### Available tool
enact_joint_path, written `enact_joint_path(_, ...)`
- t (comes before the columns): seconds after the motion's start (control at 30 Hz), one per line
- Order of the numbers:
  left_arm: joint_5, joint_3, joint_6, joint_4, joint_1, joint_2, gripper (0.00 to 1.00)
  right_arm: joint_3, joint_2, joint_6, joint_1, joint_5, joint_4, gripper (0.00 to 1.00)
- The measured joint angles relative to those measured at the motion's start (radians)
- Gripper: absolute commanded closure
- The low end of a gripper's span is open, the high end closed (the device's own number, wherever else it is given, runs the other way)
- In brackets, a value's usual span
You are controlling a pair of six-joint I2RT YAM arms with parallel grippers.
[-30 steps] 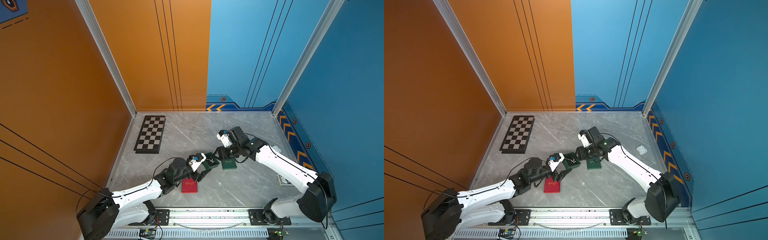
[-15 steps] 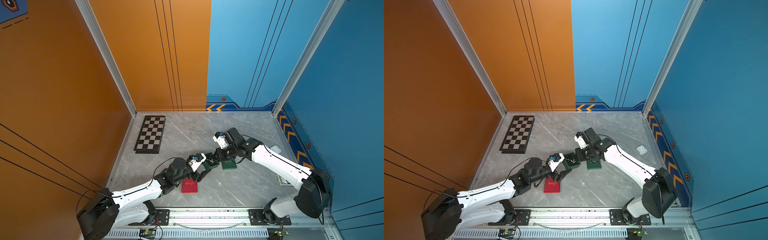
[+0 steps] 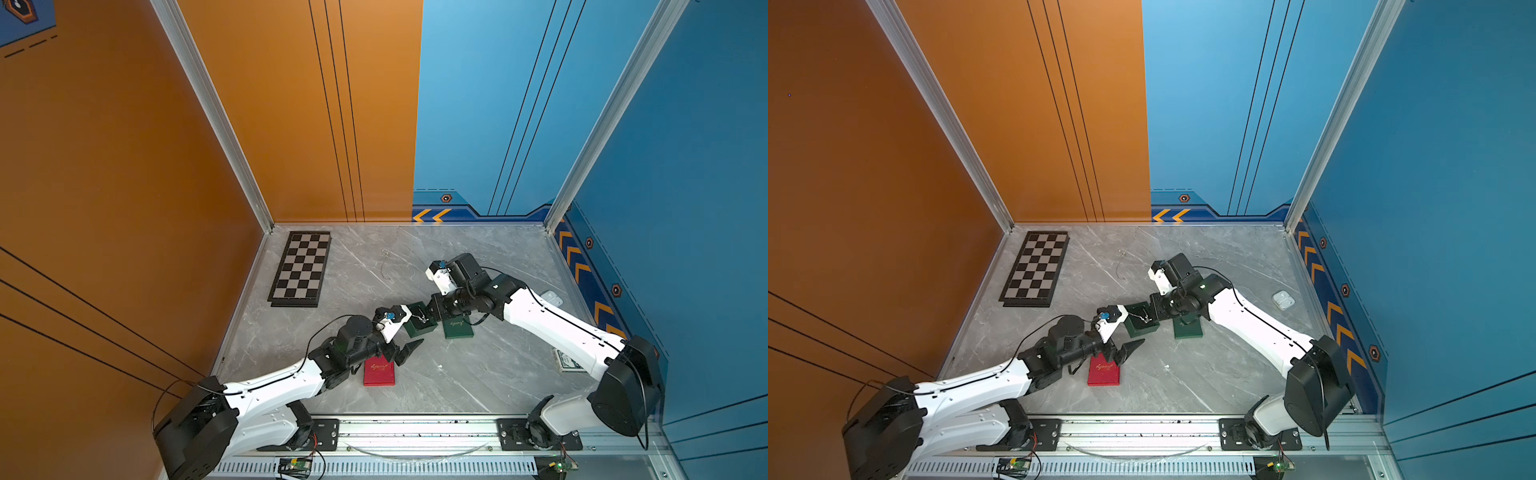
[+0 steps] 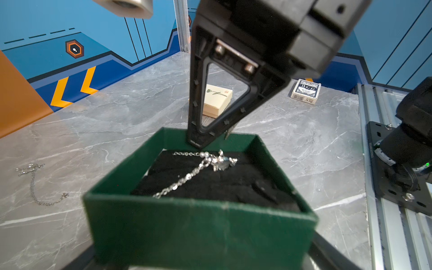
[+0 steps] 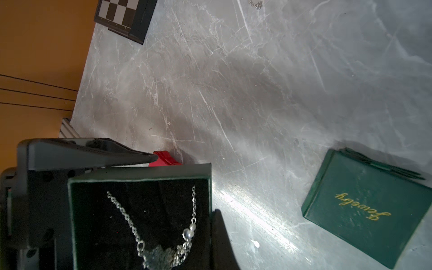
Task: Take the necklace out of the lift-off lid jewelry box
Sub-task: Place the jewelry box at the center of the board.
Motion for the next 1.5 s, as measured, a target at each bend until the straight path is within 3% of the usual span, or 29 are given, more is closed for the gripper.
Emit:
enact_joint_path(0.3,-0.063,-0.048,-0.106,-0.013,0.0,-0.061,0.01,0.06,0.118,0.007,0.0,0.192,0.011,1.0)
enact_joint_path(0.6,-0.305,-0.021,-0.199,-0.229,0.006,-0.236,0.02,0.063,0.333,0.037,0.019,0.333,0.078,1.0)
enact_joint_path(0.8,-0.387,0.011,-0.227,-0.335,0.013,-0.284,0.01,0.063,0.414,0.064,0.056,0.401,0.102,0.97)
enact_joint_path(1.07,-0.404,0.011,-0.244,-0.385,0.013,-0.29,0.02,0.063,0.42,0.092,0.072,0.43,0.114,0.76)
enact_joint_path(1.5,-0.404,0.011,-0.244,-0.403,0.013,-0.29,0.01,0.063,0.3,0.048,0.098,0.429,0.109,0.64)
